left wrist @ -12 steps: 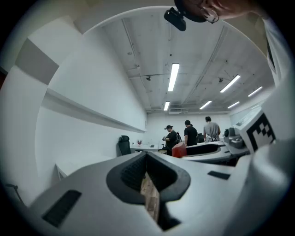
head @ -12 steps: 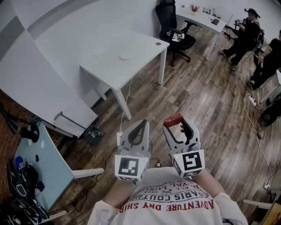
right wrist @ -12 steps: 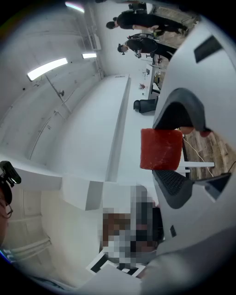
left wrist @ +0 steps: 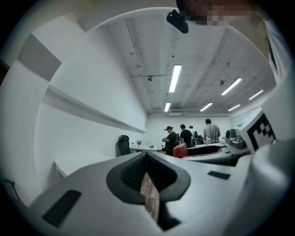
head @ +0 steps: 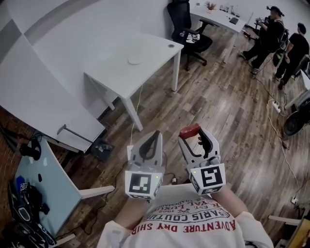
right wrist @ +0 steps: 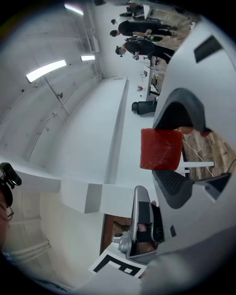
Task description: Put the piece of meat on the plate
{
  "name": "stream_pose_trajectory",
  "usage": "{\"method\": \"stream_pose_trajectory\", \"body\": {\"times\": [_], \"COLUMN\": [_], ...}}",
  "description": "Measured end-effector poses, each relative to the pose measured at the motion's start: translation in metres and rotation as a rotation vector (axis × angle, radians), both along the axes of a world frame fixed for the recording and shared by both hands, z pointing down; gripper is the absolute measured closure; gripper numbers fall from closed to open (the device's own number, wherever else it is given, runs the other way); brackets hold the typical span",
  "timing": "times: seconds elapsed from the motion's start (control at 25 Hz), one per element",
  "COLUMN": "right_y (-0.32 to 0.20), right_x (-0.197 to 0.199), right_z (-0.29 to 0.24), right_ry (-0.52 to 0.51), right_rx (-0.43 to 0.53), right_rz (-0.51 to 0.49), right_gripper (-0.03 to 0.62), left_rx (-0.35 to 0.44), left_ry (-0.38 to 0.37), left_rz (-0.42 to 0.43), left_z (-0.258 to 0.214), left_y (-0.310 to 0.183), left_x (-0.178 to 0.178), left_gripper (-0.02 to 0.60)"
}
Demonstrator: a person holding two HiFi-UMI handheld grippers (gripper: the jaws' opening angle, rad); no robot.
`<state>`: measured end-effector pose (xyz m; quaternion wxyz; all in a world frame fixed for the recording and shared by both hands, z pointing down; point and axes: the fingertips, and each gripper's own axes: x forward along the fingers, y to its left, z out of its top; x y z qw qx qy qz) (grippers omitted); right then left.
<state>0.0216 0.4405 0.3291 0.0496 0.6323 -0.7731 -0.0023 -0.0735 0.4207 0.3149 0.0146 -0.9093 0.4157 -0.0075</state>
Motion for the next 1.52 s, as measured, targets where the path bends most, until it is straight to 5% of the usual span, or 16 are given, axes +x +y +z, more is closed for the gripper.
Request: {"method": "stream_pose_trajectory", "body": {"times": [0.48,1.2,1.52], "right_y": [-0.036,-0.183,-0.235], "right_x": [0.034,0.237,0.263], "right_z": [0.013,0.007,0.023], "right_ry": [-0.041,-0.012,-0.055], "right_rx": [-0.018,-0.053,-0.096], "right_rz": [-0.113,-0.319,-0.365], "right_gripper": [0.319,0.319,0.318], "left_rx": [-0.047,-0.062,-0.099], "left_ry": [-0.007,0.039,0.027], "left_rz": [-0.034,-0.257,-0.315], "left_z": [0.02,0.016,0.026], "left_y": [-0.035,-0.163,-0.206], "left_x": [0.04,0.229,0.247], "left_gripper": [0.574,0.574,0.574]}}
